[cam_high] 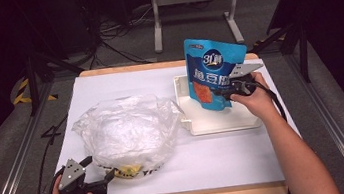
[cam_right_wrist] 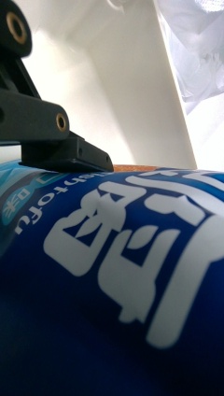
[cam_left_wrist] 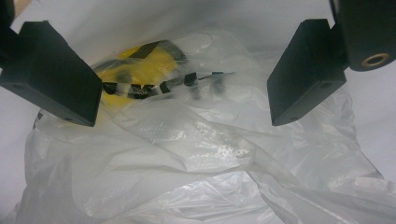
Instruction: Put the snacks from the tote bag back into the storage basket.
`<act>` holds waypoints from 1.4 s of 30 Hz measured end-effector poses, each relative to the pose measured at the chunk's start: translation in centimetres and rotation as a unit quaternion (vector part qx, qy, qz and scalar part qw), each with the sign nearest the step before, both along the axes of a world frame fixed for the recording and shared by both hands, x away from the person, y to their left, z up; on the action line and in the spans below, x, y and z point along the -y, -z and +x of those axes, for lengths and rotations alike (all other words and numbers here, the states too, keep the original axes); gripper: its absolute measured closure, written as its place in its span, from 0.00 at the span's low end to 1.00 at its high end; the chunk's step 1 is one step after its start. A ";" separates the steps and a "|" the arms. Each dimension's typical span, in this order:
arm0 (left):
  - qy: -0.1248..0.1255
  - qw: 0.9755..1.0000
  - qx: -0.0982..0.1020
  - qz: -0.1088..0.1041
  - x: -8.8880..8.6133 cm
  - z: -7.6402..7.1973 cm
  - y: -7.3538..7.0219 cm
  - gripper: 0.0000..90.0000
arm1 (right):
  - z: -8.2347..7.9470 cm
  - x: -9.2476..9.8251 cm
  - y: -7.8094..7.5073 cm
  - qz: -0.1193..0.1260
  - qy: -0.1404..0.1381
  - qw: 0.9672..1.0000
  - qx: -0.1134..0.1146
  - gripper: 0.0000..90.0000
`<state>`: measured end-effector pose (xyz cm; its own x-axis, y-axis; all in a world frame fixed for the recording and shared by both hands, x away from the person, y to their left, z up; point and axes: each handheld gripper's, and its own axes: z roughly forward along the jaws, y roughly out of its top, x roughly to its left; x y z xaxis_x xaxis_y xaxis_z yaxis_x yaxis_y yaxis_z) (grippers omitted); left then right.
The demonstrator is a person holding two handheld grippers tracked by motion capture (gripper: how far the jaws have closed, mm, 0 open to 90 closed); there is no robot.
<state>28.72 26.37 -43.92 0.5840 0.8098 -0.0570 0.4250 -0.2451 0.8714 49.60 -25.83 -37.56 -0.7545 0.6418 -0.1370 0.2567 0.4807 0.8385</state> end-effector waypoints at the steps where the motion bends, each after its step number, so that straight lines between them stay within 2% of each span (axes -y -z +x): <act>1: 0.000 1.000 0.000 0.000 0.0 0.0 0.0 0.13 | 0.0 0.0 0.0 -0.003 0.001 1.000 0.001 0.54; 9: 0.001 1.000 -0.001 0.001 0.1 0.0 0.0 0.13 | 0.1 0.3 0.3 -0.005 0.013 1.000 -0.003 0.47; 15: 0.000 1.000 -0.002 0.000 0.1 0.0 0.0 0.13 | -0.2 0.5 0.1 0.004 0.021 1.000 -0.008 0.29; 18: -0.001 1.000 -0.002 0.001 0.1 0.0 0.1 0.13 | -0.4 0.5 -0.2 0.011 0.018 1.000 -0.008 0.26; 28: -0.004 1.000 -0.003 0.005 0.0 0.0 0.1 0.13 | -1.5 1.2 -2.3 0.024 0.029 0.999 0.017 0.25; 37: -0.008 1.000 -0.005 0.005 -0.1 -0.1 0.2 0.13 | -2.8 2.7 -3.8 0.023 0.042 0.999 0.024 0.25; 42: -0.008 1.000 -0.005 0.007 0.0 -0.1 0.2 0.13 | -4.1 3.7 -4.8 0.029 0.052 0.998 0.026 0.25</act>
